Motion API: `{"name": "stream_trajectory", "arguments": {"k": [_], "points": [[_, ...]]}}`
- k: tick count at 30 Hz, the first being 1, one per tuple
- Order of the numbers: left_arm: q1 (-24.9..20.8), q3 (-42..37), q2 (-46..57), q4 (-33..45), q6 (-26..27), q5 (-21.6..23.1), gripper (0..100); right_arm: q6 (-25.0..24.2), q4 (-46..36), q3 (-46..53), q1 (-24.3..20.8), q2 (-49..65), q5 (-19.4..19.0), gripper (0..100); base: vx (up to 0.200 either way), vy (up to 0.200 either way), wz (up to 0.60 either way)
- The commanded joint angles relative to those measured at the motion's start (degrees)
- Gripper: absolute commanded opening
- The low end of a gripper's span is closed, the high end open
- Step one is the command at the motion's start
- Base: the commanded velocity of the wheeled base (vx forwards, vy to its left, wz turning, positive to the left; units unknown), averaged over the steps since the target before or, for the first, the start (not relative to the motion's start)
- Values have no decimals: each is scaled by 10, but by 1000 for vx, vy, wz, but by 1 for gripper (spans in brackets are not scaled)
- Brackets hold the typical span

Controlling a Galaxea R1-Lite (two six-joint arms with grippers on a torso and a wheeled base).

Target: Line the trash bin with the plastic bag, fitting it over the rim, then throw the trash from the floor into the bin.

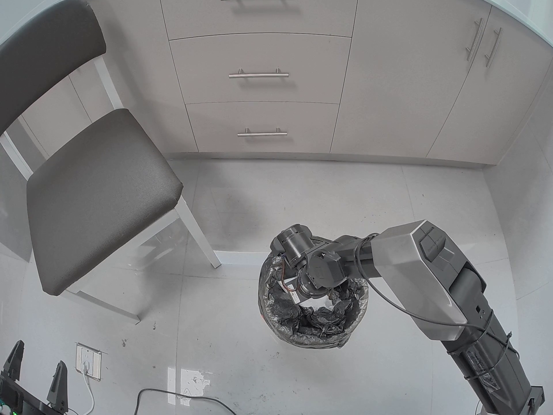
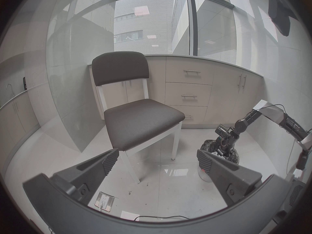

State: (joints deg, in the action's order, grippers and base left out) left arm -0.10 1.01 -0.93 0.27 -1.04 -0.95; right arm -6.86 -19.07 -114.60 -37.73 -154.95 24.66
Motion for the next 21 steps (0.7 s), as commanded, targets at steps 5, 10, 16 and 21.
{"name": "stream_trajectory", "arguments": {"k": [5, 10, 16, 21], "points": [[0, -10, 9, 0, 0, 0, 100, 0, 4, 0, 1, -26, 0, 0, 0, 0, 0], [0, -10, 9, 0, 0, 0, 100, 0, 9, 0, 0, -40, 0, 0, 0, 0, 0], [0, -10, 9, 0, 0, 0, 100, 4, 29, 0, 0, -59, 0, 0, 0, 0, 0], [0, -10, 9, 0, 0, 0, 100, 4, 33, 0, 1, -74, 1, 0, 0, 0, 0]]}}
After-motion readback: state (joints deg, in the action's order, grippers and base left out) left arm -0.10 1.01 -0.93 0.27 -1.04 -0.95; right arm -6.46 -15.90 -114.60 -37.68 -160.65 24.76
